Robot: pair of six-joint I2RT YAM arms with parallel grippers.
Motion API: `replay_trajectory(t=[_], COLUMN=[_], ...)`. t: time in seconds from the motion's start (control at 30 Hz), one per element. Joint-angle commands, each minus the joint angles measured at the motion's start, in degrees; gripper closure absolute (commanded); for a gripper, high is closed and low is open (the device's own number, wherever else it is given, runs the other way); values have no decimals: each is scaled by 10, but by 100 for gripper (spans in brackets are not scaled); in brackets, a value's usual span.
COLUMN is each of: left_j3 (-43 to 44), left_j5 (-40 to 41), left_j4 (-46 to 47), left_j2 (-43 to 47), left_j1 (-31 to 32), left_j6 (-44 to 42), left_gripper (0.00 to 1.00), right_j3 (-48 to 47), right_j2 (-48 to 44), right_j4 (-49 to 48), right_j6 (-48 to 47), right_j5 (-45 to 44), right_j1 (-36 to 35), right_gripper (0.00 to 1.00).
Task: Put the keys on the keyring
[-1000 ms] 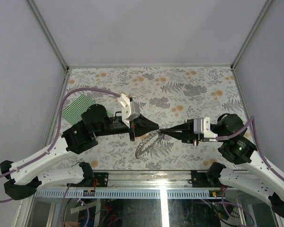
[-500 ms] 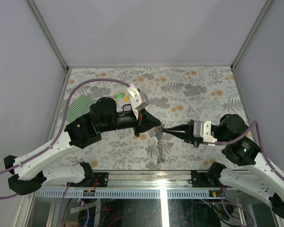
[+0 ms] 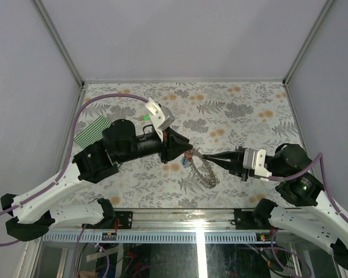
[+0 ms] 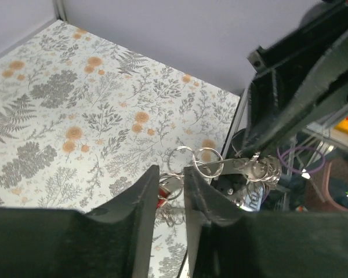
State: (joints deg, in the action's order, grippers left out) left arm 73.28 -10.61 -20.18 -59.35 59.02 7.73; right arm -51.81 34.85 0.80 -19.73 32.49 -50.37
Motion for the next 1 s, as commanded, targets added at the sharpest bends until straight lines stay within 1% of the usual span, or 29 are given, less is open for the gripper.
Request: replay_trajectory(t=[0.0, 0.07, 0.17, 0.23, 0.37, 0.47, 0.67, 0.83, 0.97], left_j3=[-11, -18, -40, -72, -162, -201, -214, -228, -231], left_j5=[31, 22, -4, -34, -91, -115, -131, -118, -108], left_j4=[33, 41, 74, 119, 239, 299, 336, 372, 377], left_j2=[23, 29, 50, 75, 138, 162, 161, 160, 158], left_j1=[-10, -10, -10, -10, -10, -11, -11, -10, -10], left_j6=[-9, -16, -35, -57, -97, -107, -97, -83, -81], left_gripper=[70, 65, 63, 62, 62, 63, 63, 64, 69], right_j3=[-16, -18, -21, -24, -27, -10, 46, 73, 79], right_j2=[-12, -9, -3, 4, 24, 33, 43, 54, 58], right_j4=[-65, -70, -77, -81, -101, -149, -298, -374, -397], right_j6=[23, 31, 49, 67, 117, 161, 264, 311, 321], right_j5=[10, 6, 2, 2, 3, -5, 0, 10, 16], right_j1=[-2, -2, -2, -2, -2, -2, -3, -2, -2], right_gripper=[100, 100, 100, 100, 100, 100, 100, 100, 100])
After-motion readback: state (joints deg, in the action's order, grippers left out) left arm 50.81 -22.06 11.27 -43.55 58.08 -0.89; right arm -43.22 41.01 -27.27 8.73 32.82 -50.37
